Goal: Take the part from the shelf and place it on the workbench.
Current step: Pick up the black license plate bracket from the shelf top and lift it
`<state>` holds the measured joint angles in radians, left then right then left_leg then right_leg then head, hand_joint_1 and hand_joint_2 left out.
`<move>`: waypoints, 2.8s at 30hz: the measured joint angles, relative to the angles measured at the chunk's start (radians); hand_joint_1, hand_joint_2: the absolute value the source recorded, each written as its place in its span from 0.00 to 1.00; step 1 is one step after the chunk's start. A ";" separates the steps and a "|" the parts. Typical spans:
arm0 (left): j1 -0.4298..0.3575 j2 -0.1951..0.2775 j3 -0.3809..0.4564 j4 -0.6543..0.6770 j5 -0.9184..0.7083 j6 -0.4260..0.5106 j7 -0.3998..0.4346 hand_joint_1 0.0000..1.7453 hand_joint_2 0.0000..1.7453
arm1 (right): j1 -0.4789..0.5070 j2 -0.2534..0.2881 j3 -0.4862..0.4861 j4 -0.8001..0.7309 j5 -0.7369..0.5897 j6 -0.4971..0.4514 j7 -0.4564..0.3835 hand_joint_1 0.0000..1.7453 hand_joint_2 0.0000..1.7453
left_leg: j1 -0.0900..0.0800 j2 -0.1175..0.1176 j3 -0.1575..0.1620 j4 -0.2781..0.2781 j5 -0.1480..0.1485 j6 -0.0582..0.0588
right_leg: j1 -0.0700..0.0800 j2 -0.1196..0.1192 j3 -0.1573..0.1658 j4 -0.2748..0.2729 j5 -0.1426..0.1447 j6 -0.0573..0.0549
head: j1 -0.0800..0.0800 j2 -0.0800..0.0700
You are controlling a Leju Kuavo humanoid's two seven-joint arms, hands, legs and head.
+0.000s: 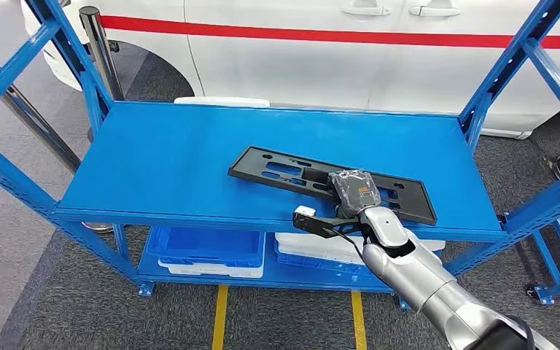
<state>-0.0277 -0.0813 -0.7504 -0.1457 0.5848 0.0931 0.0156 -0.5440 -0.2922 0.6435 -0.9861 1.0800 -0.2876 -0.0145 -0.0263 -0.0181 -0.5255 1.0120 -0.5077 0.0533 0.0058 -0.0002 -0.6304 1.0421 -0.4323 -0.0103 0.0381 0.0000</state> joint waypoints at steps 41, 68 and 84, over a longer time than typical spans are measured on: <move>-0.001 -0.016 0.006 0.001 -0.023 0.066 -0.046 0.00 1.00 | 0.071 -0.146 -0.057 -0.675 -0.173 -0.049 -0.077 1.00 1.00 | 0.001 0.010 -0.038 0.024 0.012 -0.009 | -0.007 0.001 0.028 -0.004 -0.019 -0.009 | 0.000 0.000; -0.009 -0.011 0.006 0.002 -0.004 0.067 -0.033 0.00 1.00 | 0.148 -0.224 -0.141 -0.755 -0.187 -0.013 -0.076 1.00 1.00 | 0.011 0.093 -0.092 0.017 0.076 -0.005 | -0.016 -0.060 0.106 0.006 -0.085 0.040 | 0.003 0.000; -0.011 -0.010 0.006 0.003 -0.009 0.061 -0.014 0.00 1.00 | 0.145 -0.219 -0.145 -0.762 -0.188 0.017 -0.054 1.00 1.00 | 0.018 -0.061 0.072 -0.009 -0.051 -0.022 | -0.017 0.082 -0.073 -0.006 0.083 0.011 | 0.002 0.000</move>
<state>-0.0389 -0.0909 -0.7445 -0.1423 0.5762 0.1541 0.0017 -0.3993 -0.5110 0.4986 -1.7481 0.8915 -0.2702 -0.0690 -0.0080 -0.0794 -0.4535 1.0031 -0.5584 0.0313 -0.0113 0.0817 -0.7033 1.0361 -0.3496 0.0002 0.0403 0.0000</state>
